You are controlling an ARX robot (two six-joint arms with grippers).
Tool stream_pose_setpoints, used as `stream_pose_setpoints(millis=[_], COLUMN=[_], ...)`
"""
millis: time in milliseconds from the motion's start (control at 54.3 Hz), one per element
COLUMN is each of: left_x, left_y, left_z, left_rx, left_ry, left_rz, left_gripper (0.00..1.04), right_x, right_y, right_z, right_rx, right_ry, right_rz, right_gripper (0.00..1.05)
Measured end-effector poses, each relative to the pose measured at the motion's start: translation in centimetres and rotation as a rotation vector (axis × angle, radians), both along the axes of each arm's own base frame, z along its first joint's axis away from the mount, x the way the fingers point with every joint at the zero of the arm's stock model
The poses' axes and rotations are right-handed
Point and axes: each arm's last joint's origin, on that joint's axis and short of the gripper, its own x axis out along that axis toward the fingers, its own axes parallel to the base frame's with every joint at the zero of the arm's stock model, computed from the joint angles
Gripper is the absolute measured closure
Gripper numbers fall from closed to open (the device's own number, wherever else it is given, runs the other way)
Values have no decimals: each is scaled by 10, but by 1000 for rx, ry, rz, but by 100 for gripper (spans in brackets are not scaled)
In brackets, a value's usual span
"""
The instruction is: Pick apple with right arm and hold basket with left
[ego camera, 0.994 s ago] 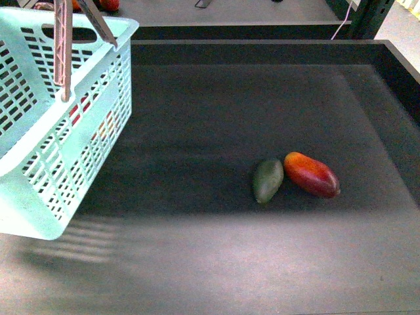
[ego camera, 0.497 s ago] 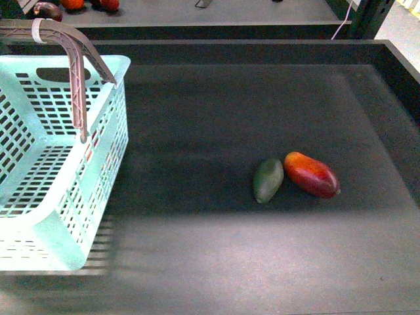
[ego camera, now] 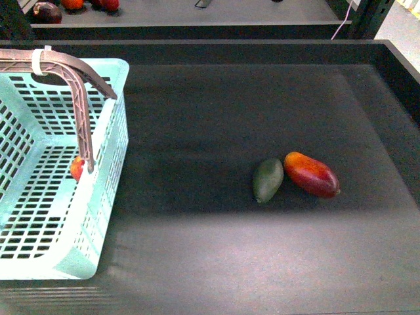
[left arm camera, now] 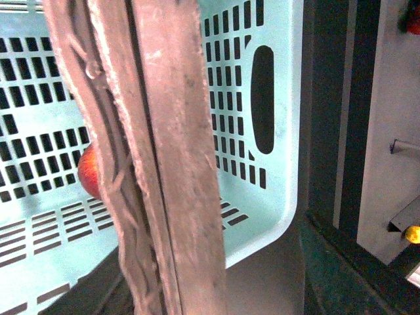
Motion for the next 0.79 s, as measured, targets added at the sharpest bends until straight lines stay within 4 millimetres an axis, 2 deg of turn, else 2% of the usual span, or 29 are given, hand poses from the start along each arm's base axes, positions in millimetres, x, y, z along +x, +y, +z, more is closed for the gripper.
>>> stream_pose_setpoints(millis=[92, 129, 387, 571, 608, 663, 681, 792], left_x=[-12, -15, -55, -62, -62, -66, -68, -100], left_y=[2, 3, 15, 14, 14, 12, 12, 2], left_z=[20, 25, 74, 86, 83, 71, 69, 50], left_rx=[-14, -19, 5, 43, 72, 220, 244, 870], left_ry=[-5, -3, 7, -19, -70, -287, -321, -599], left_rz=[9, 12, -11, -55, -133, -357, -372, -613], left_gripper=[10, 6, 7, 7, 10, 21, 23, 46], right_x=[0, 0, 0, 0, 0, 0, 0, 0], right_y=[0, 0, 0, 0, 0, 0, 0, 0], right_z=[0, 0, 0, 0, 0, 0, 0, 0], right_rx=[0, 0, 0, 0, 0, 0, 0, 0], right_ry=[0, 0, 0, 0, 0, 0, 0, 0], right_rz=[0, 0, 0, 0, 0, -1, -2, 0], right_gripper=[9, 9, 9, 9, 9, 9, 9, 9])
